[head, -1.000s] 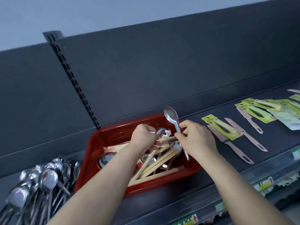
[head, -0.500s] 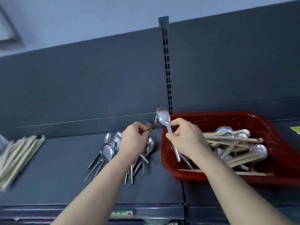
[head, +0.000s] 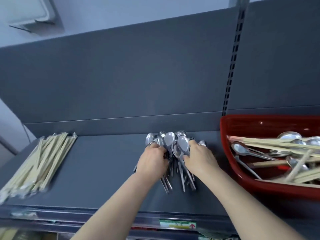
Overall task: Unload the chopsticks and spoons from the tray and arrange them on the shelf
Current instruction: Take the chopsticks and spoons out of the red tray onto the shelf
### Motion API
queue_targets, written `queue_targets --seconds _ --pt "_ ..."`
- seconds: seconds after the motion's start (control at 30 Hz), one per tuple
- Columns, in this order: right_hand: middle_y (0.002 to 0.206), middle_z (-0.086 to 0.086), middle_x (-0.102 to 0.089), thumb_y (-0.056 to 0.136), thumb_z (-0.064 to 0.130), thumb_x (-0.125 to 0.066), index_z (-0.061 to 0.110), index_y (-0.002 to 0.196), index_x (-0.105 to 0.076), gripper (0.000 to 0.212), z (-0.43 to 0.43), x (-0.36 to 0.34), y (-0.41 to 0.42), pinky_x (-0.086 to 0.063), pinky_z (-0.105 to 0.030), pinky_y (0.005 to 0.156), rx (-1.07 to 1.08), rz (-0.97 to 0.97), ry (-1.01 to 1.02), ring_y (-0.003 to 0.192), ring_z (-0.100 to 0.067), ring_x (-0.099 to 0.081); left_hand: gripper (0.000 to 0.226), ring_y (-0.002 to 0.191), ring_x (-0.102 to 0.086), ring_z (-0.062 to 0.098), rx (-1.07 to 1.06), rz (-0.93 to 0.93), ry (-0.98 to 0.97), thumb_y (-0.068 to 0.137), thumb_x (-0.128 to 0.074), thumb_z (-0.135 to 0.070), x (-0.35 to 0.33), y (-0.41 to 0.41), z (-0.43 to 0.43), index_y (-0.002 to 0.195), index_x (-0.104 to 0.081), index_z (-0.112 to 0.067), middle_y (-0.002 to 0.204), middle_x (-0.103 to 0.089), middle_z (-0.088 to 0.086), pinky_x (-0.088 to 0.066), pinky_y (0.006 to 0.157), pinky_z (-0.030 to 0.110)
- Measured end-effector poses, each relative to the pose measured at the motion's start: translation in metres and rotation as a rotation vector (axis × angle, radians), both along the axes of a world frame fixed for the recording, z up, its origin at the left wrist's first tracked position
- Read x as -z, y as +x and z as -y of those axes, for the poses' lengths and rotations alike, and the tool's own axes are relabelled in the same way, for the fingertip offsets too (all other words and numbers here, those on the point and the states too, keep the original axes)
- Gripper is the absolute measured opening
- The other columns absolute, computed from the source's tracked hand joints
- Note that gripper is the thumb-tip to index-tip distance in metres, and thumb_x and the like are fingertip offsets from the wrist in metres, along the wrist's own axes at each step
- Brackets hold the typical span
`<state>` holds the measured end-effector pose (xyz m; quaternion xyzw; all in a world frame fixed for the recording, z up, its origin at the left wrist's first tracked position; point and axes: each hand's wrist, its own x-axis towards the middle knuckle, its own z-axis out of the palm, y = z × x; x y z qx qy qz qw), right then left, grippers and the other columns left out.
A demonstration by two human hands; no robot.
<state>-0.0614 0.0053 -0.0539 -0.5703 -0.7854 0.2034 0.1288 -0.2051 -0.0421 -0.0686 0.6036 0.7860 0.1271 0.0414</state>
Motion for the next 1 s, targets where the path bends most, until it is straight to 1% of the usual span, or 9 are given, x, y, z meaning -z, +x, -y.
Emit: queue_targets --seconds 0.07,0.17,0.3,0.37,0.47,0.63,0.77,0.9,1.0 --pt "0.114 -0.01 -0.059 0.093 0.031 -0.055 0.012 0.115 -0.056 0.029 0.001 0.002 -0.006 -0.045 -0.034 0.084 -0.008 0.059 0.012 0.117 -0.032 -0.052 0.027 0.117 -0.048 0.023 0.037 -0.001 -0.036 0.087 -0.053 -0.022 0.001 -0.002 0.0 0.108 -0.066 -0.013 0.122 -0.052 0.001 -0.047 0.085 0.033" --pt "0.105 -0.007 -0.062 0.093 0.02 -0.051 0.015 0.102 -0.061 0.014 0.002 -0.001 -0.01 -0.042 -0.031 0.078 -0.025 0.12 0.104 0.11 -0.029 -0.054 0.025 0.116 -0.05 0.022 0.047 0.024 -0.023 0.091 -0.051 -0.023 -0.004 -0.006 -0.001 0.11 -0.066 -0.015 0.123 -0.052 0.0 -0.049 0.085 0.033" --pt "0.108 0.001 -0.061 0.09 0.007 -0.05 0.022 0.105 -0.062 0.025 0.002 -0.011 -0.003 -0.04 -0.029 0.071 -0.017 0.171 0.279 0.106 -0.024 -0.055 0.024 0.104 -0.057 0.022 0.068 0.044 0.06 0.094 -0.049 -0.02 -0.016 -0.003 -0.006 0.108 -0.068 -0.019 0.117 -0.058 0.0 -0.05 0.08 0.033" --pt "0.107 0.003 -0.06 0.088 0.006 -0.05 0.025 0.105 -0.063 0.028 0.001 -0.015 0.007 -0.042 -0.031 0.076 -0.02 0.218 0.359 0.11 -0.022 -0.051 0.024 0.103 -0.056 0.024 0.087 0.045 0.098 0.094 -0.047 -0.02 -0.023 0.007 -0.011 0.105 -0.068 -0.019 0.112 -0.061 0.002 -0.05 0.081 0.036" --pt "0.11 0.004 -0.06 0.088 0.012 -0.05 0.028 0.107 -0.063 0.028 -0.002 -0.02 0.03 -0.04 -0.035 0.088 -0.01 0.257 0.43 0.114 -0.021 -0.047 0.024 0.1 -0.056 0.028 0.157 0.032 0.149 0.09 -0.047 -0.015 -0.033 0.028 -0.021 0.101 -0.069 -0.018 0.101 -0.066 0.004 -0.049 0.081 0.038" --pt "0.11 0.006 -0.061 0.092 0.02 -0.048 0.03 0.11 -0.063 0.025 -0.01 -0.023 0.089 -0.039 -0.035 0.088 0.092 0.269 0.443 0.112 -0.02 -0.048 0.02 0.098 -0.058 0.023 0.24 0.111 0.19 0.086 -0.052 -0.015 -0.045 0.089 -0.046 0.096 -0.068 -0.022 0.1 -0.07 -0.002 -0.05 0.081 0.036" --pt "0.109 0.006 -0.062 0.09 0.019 -0.051 0.031 0.109 -0.065 0.026 -0.019 -0.022 0.156 -0.042 -0.034 0.086 0.204 0.269 0.378 0.11 -0.021 -0.052 0.018 0.093 -0.062 0.02 0.337 0.17 0.186 0.086 -0.055 -0.019 -0.051 0.155 -0.065 0.095 -0.069 -0.026 0.094 -0.07 -0.003 -0.051 0.077 0.033" --pt "0.101 0.003 -0.066 0.089 0.022 -0.055 0.031 0.1 -0.069 0.02 -0.027 -0.024 0.227 -0.039 -0.031 0.077 0.315 0.28 0.292 0.102 -0.022 -0.059 0.018 0.096 -0.064 0.021 0.425 0.108 0.079 0.084 -0.058 -0.02 -0.046 0.215 -0.079 0.096 -0.072 -0.023 0.099 -0.072 -0.001 -0.053 0.081 0.033" --pt "0.105 0.006 -0.068 0.09 0.024 -0.056 0.035 0.103 -0.069 0.021 -0.035 -0.025 0.273 -0.043 -0.031 0.082 0.362 0.274 0.22 0.104 -0.021 -0.061 0.015 0.093 -0.066 0.024 0.423 0.015 -0.033 0.083 -0.06 -0.028 -0.039 0.248 -0.09 0.092 -0.071 -0.022 0.095 -0.071 0.001 -0.055 0.078 0.035"
